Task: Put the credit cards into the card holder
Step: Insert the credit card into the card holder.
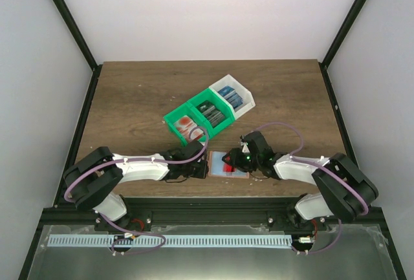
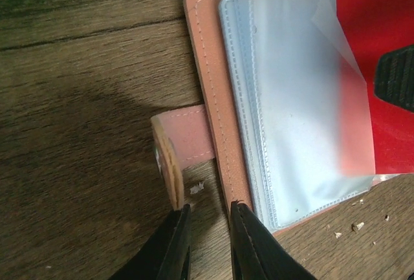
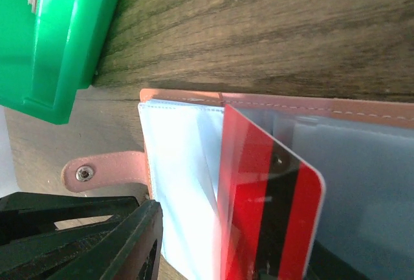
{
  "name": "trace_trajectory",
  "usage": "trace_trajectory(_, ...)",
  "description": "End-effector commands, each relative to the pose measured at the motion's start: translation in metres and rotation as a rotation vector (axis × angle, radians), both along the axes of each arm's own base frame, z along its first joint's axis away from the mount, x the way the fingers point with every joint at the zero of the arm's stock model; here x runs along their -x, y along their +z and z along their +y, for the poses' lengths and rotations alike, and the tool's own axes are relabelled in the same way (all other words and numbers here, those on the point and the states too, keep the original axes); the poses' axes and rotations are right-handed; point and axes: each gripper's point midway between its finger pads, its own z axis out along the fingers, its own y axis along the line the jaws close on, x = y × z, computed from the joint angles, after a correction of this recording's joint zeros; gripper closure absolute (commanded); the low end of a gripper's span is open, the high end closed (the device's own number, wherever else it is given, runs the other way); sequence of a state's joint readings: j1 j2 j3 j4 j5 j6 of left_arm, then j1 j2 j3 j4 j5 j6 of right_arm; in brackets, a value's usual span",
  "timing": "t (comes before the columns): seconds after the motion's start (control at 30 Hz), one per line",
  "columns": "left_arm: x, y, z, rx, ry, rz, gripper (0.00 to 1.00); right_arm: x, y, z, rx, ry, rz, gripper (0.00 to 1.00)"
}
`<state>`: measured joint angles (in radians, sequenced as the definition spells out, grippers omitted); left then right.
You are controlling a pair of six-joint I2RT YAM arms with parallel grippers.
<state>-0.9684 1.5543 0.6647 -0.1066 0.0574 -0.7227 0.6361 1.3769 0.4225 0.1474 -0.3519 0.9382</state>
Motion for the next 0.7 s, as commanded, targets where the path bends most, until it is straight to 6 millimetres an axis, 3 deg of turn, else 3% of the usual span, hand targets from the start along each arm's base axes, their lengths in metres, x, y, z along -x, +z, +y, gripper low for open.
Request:
trace_trajectory(0.0, 0.008, -0.014, 0.006, -0.036, -0.021, 0.032, 0.79, 0.006, -0.008, -0.009, 0.029, -0.028, 0.053, 0.59)
trace_trajectory(0.4, 0.009, -0.014, 0.005, -0.033, -0.027, 0.031, 0.79, 0.006, 0.001, -0.02, 0.057, -0.064, 0.056, 0.55)
trace_trajectory(0.67, 0.009, -0.014, 0.005, -0.034, -0.028, 0.031, 0.79, 0.005, 0.005, -0.03, 0.084, -0.118, 0.066, 0.57)
